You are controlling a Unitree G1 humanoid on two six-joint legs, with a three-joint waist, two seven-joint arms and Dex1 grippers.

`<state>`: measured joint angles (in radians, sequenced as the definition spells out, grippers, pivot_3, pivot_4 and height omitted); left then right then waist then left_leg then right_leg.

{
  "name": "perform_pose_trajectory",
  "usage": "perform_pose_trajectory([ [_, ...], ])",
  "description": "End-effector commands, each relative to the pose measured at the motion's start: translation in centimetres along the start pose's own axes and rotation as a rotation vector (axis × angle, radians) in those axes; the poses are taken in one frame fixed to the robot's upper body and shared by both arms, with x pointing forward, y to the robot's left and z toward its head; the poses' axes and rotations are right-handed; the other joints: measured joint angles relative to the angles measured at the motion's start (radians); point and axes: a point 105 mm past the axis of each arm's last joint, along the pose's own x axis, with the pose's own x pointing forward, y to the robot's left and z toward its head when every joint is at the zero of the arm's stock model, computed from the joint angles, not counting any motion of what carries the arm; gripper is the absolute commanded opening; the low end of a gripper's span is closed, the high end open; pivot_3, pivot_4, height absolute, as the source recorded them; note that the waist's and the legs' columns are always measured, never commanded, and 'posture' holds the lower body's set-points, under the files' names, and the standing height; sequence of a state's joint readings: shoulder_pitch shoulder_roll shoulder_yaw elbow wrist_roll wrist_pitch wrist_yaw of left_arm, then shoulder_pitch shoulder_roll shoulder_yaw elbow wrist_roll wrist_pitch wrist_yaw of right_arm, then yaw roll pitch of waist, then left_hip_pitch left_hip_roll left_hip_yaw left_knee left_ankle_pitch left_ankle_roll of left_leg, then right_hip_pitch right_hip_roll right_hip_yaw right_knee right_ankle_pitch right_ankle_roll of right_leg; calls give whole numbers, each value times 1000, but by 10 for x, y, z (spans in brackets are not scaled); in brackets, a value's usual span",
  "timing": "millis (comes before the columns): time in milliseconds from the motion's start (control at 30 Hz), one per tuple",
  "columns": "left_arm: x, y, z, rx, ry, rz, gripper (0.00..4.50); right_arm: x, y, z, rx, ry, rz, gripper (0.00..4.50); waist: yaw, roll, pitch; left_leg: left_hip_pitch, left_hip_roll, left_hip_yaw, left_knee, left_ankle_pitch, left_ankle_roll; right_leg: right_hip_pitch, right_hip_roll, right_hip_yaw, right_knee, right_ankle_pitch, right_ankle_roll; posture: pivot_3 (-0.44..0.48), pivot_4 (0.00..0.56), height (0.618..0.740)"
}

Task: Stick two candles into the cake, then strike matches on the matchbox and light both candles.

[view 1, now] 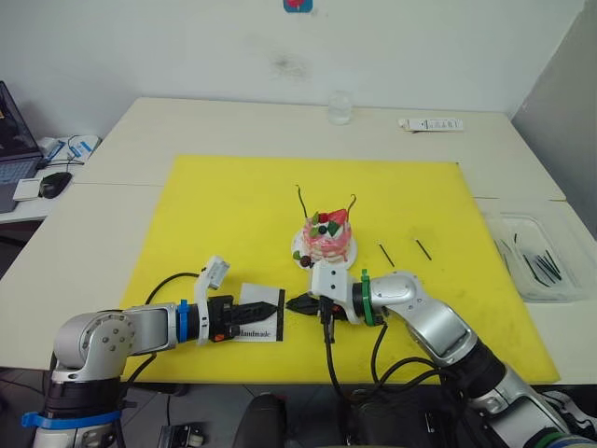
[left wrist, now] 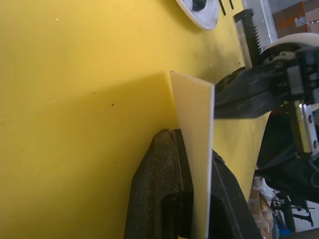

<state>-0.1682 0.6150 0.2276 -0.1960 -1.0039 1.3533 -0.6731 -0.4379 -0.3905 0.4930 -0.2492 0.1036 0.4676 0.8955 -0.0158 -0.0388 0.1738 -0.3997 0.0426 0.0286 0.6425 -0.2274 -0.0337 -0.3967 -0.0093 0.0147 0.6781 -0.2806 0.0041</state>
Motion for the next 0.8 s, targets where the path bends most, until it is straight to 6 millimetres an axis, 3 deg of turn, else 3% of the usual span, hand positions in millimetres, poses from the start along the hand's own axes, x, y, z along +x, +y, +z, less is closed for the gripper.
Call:
perform_pose_trajectory([
  [33, -4, -15, 4, 54, -20, -69, 39, -24, -3, 20, -66, -54, -38, 0, 0, -1, 1, 0, 0, 0, 0, 0, 0, 0, 0, 0, 0, 0, 0, 0, 150, 740],
  [200, -11, -36, 13, 221, -39, -111, 39, -68, -7, 26, -38, -57, -164, 0, 1, -1, 1, -6, 1, 0, -2, 0, 0, -8, 0, 0, 1, 0, 0, 0, 150, 740],
  [233, -13, -40, 13, 258, -31, -116, 13, -76, -7, 25, -23, -50, -193, 188, 0, -1, 1, -7, 1, 0, -2, 0, 0, -9, 1, 0, 1, 0, 0, 0, 150, 740],
  [300, -14, -46, 17, 304, -49, -119, 0, -92, -10, 24, 6, -48, -280, 644, 1, -1, 1, -8, 1, 0, -2, 0, 0, -10, 1, 0, 1, 0, 0, 0, 150, 740],
  [500, -14, -58, 28, 399, -104, -120, 0, -118, -27, 11, 41, -19, -545, 2773, -2, -1, 2, -8, 2, 1, -2, 0, 0, -10, 2, 0, 0, -1, -1, 0, 150, 740],
  [633, -14, -61, 33, 436, -129, -104, 0, -119, -43, -14, 168, -5, -788, 2773, -7, -1, 1, -7, 2, 1, -2, 0, 0, -10, 3, 1, 1, -1, -1, 0, 150, 740],
  [800, -12, -58, 27, 461, -108, -84, 0, -111, -54, -26, 202, -25, -926, 2773, -11, -1, 2, -8, 2, 2, -2, 0, 0, -11, 3, 2, 1, -1, -1, 0, 150, 740],
])
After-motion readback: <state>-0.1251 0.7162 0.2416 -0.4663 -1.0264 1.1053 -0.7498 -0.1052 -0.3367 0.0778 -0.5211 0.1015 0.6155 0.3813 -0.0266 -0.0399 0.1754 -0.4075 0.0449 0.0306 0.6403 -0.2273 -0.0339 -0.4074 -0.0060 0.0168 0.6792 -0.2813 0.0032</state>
